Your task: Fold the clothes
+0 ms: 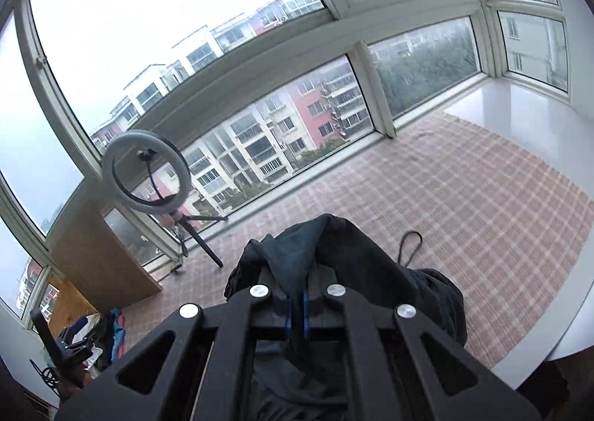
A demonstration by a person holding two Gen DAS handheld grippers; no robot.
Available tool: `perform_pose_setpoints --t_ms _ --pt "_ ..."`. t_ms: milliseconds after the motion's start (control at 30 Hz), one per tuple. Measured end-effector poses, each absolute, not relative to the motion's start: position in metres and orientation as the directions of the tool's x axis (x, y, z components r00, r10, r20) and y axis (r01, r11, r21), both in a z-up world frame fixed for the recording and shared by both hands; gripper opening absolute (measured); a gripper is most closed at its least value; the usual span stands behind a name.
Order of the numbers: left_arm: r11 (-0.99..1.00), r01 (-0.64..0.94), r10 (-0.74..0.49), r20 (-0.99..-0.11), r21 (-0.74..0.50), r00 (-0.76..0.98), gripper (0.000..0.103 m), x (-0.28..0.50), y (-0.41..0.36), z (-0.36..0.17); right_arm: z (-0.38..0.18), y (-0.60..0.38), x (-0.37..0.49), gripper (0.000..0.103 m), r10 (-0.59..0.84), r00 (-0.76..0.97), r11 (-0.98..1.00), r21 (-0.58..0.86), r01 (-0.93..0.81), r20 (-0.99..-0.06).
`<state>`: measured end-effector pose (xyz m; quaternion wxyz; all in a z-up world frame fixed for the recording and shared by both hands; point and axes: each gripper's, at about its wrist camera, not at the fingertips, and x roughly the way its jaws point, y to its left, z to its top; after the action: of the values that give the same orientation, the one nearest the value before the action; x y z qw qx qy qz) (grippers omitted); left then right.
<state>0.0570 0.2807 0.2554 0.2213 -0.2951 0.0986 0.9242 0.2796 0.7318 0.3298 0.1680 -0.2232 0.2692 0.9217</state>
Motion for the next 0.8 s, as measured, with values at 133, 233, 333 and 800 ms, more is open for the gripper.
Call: perform_pose_setpoints --t_ms 133,233,333,800 --pt "-0.896 -0.443 0.352 -0.562 0.029 -0.749 0.098 0.05 0.245 0.265 0.399 0.679 0.248 0.003 0.127 -0.91 -0.854 0.423 -0.302 -0.394" --pt "-0.906 -0.423 0.347 -0.543 0.017 -0.765 0.098 0.045 0.21 0.272 0.452 0.622 0.222 0.003 0.079 -0.947 -0.9 0.386 -0.202 -0.311" --pt "-0.924 -0.383 0.321 -0.522 0.012 -0.79 0.098 0.039 0.164 0.281 0.497 0.552 0.195 0.003 -0.01 -0.967 -0.931 0.355 -0.084 -0.253" --pt "-0.999 -0.054 0.044 -0.523 0.004 -0.851 0.101 0.015 -0.105 0.261 0.381 0.189 0.006 0.019 -0.519 -0.594 -0.855 0.374 0.359 -0.615"
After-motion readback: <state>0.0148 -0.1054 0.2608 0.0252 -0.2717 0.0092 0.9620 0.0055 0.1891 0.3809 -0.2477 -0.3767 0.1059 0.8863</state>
